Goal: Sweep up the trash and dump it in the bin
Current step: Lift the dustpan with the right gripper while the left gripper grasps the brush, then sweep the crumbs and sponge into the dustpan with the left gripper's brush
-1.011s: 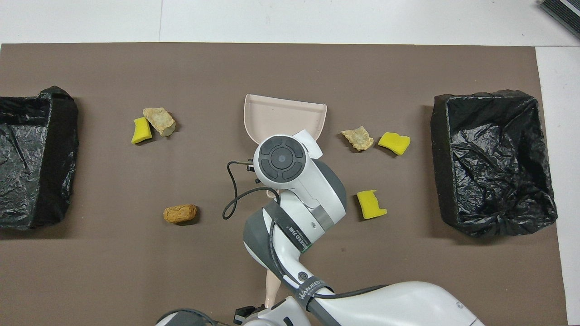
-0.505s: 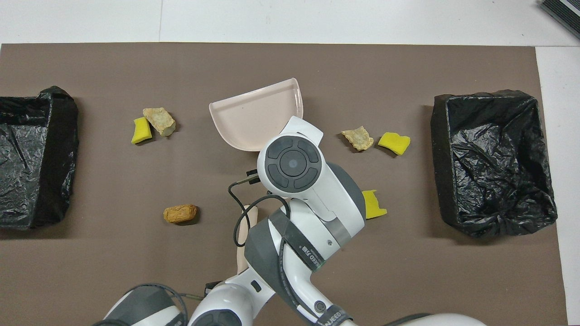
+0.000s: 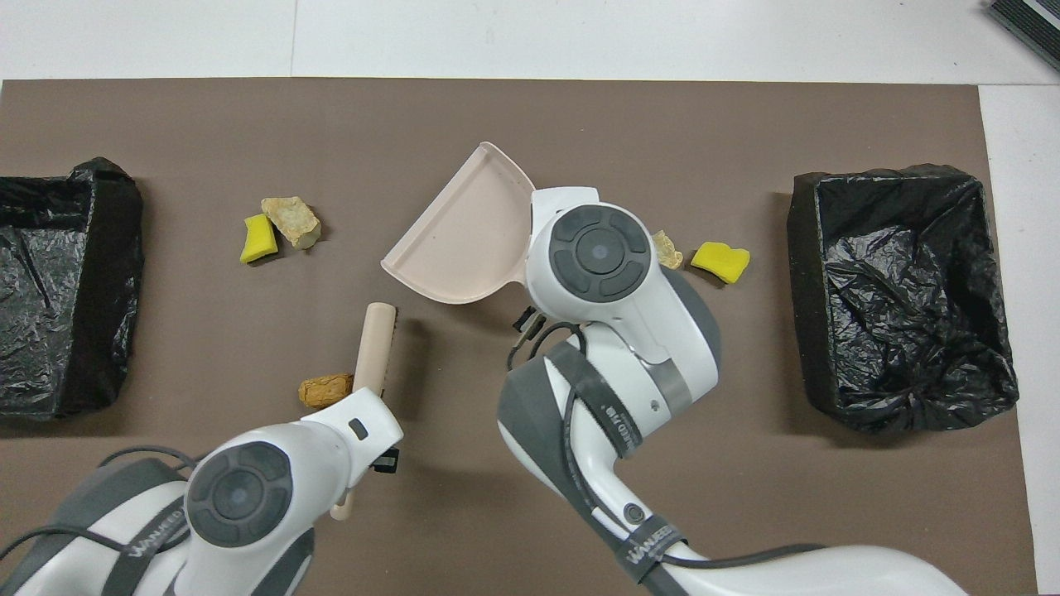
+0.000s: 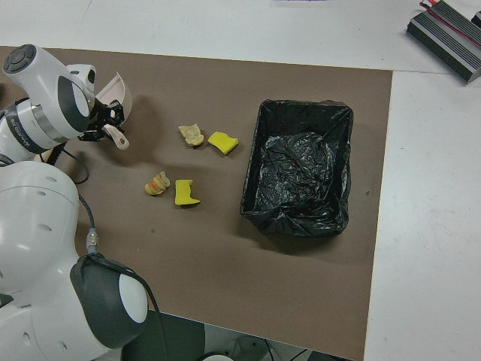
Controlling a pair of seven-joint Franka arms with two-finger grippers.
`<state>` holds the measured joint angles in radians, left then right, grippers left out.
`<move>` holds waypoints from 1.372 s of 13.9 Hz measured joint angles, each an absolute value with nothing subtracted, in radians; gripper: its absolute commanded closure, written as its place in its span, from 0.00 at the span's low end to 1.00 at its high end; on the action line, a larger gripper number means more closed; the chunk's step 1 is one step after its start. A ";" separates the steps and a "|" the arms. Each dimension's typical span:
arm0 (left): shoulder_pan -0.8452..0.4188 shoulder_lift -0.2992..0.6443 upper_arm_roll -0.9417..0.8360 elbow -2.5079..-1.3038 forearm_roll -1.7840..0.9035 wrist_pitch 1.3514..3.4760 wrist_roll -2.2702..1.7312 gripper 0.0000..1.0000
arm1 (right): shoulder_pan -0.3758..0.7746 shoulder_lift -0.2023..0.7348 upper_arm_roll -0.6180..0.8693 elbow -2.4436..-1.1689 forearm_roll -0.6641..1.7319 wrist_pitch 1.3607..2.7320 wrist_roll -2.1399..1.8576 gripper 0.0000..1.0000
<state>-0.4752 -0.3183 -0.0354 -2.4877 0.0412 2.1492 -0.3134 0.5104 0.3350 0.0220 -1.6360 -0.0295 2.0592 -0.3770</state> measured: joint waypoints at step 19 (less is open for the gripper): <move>0.024 0.202 -0.045 -1.976 0.109 2.141 0.583 1.00 | 0.534 0.276 0.027 -1.785 -0.121 2.002 -0.980 1.00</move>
<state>0.0244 0.2023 -0.0451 -1.9764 0.1091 2.1410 0.5830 0.5339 0.2755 0.0268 -1.7852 -0.1213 2.0016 -0.9804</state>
